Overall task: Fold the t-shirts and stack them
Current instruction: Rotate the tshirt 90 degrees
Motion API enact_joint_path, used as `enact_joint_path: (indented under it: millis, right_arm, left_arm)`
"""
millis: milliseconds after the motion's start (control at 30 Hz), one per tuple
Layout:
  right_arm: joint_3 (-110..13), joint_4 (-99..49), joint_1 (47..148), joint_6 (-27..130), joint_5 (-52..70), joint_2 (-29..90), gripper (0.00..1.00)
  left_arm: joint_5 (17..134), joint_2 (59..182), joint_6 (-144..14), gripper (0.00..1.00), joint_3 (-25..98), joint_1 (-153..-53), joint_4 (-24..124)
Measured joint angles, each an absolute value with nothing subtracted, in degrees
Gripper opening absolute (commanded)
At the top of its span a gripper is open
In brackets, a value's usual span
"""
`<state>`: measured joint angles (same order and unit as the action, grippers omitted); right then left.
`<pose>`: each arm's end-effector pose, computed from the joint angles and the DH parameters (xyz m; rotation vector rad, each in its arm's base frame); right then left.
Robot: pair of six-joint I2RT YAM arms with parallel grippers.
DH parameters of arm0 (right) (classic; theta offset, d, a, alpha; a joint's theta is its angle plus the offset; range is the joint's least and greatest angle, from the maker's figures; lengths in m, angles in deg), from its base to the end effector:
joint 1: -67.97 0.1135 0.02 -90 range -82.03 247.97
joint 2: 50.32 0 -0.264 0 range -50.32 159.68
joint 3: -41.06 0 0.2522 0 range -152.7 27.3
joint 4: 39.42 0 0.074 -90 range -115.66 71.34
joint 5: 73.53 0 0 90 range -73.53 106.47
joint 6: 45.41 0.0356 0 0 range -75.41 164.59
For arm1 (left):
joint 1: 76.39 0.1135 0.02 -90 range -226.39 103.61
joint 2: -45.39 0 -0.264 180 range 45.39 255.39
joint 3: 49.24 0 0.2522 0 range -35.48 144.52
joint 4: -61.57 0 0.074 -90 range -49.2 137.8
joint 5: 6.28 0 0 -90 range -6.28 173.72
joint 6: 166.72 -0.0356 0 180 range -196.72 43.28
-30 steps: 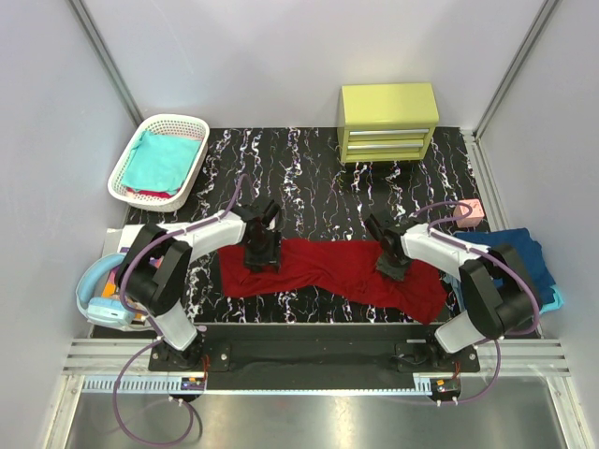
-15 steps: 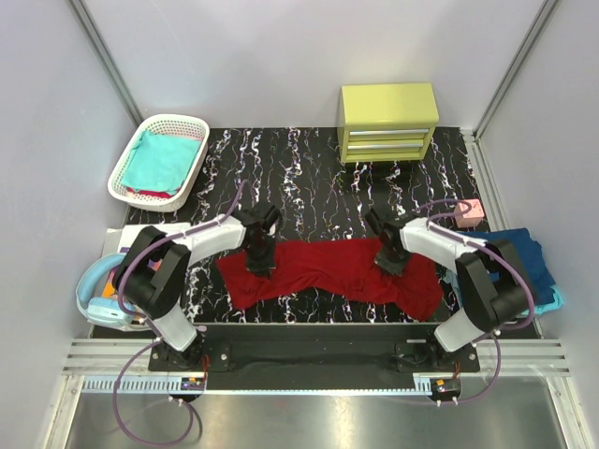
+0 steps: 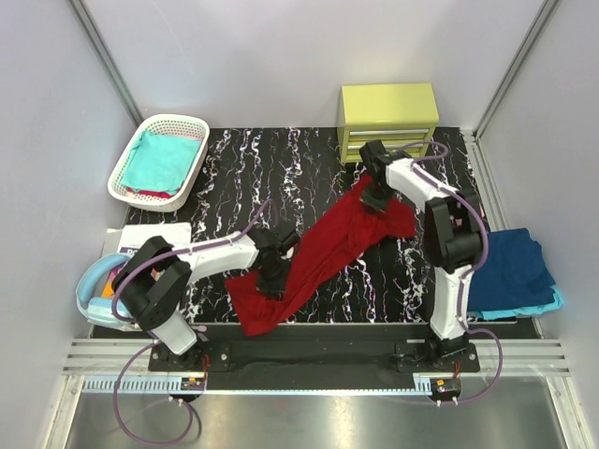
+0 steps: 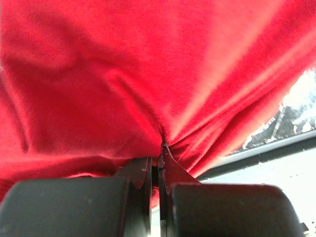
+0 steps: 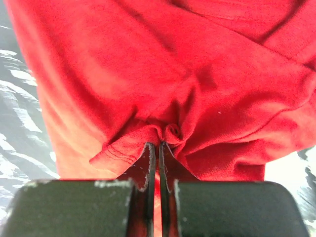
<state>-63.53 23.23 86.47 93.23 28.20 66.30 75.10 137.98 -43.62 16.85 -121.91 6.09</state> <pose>0.3946 0.1244 0.1920 0.7672 2.7000 -0.0315 0.1874 -0.1984 0.1566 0.3530 3.0922 -0.3197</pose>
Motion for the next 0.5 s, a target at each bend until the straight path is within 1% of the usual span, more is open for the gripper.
enact_joint_path:
  millis: [267,367,500]
  right_arm:
    - [-91.1,31.6,88.0,87.6,22.2,85.4,0.00]
    - [-100.9,34.9,89.2,85.3,21.4,91.9,0.00]
    - [-110.7,37.7,90.1,83.4,20.0,97.1,0.00]
  left_arm:
    - [75.5,138.6,-41.7,0.00,18.5,-127.4,7.4]
    - [75.6,141.0,-40.9,0.00,21.8,-129.1,6.6]
    - [75.6,145.9,-39.8,0.00,27.9,-131.5,5.2]
